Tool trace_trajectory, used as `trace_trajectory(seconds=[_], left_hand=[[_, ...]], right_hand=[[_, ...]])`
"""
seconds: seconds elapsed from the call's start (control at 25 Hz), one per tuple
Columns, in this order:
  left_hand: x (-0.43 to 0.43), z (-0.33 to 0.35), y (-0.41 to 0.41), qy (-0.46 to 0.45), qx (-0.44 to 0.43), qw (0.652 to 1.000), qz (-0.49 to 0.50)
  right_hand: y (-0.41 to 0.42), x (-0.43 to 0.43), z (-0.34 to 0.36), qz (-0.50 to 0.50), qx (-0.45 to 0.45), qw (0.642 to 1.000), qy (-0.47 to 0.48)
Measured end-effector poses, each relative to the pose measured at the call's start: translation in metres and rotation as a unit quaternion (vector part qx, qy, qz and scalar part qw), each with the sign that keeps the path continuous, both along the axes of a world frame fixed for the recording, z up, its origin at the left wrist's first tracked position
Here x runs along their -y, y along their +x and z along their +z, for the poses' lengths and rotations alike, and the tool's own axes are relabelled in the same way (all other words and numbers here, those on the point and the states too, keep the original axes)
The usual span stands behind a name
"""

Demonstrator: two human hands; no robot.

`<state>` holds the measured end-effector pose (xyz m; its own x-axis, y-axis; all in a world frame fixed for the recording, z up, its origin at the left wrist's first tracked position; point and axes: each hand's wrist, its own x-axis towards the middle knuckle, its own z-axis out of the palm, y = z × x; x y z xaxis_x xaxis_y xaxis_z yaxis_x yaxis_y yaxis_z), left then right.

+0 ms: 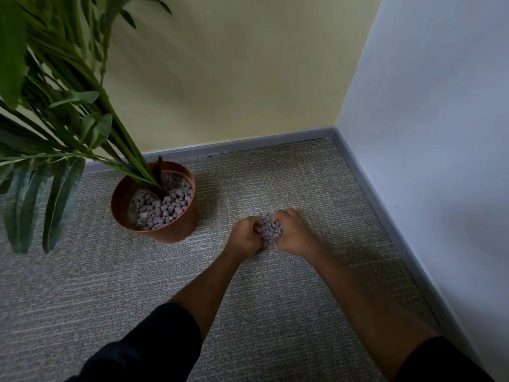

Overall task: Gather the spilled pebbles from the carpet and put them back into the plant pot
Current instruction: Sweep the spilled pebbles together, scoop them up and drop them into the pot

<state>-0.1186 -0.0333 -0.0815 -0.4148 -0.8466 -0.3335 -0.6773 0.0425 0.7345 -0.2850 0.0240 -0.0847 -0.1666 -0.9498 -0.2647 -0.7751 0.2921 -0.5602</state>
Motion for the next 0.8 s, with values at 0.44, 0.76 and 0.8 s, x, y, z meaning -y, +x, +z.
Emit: trace_trajectory(seconds=[0.44, 0.76, 0.8], left_hand=[[-0.02, 0.001, 0.001, 0.15, -0.176, 0.961, 0.151], [-0.031, 0.024, 0.011, 0.2, -0.234, 0.935, 0.176], [-0.032, 0.027, 0.013, 0.203, -0.244, 0.931, 0.181]], right_hand=[[0.016, -0.005, 0.005, -0.104, 0.175, 0.979, 0.012], [0.017, -0.015, 0.023, -0.206, 0.341, 0.915, 0.06], [0.017, -0.016, 0.027, -0.21, 0.347, 0.912, 0.061]])
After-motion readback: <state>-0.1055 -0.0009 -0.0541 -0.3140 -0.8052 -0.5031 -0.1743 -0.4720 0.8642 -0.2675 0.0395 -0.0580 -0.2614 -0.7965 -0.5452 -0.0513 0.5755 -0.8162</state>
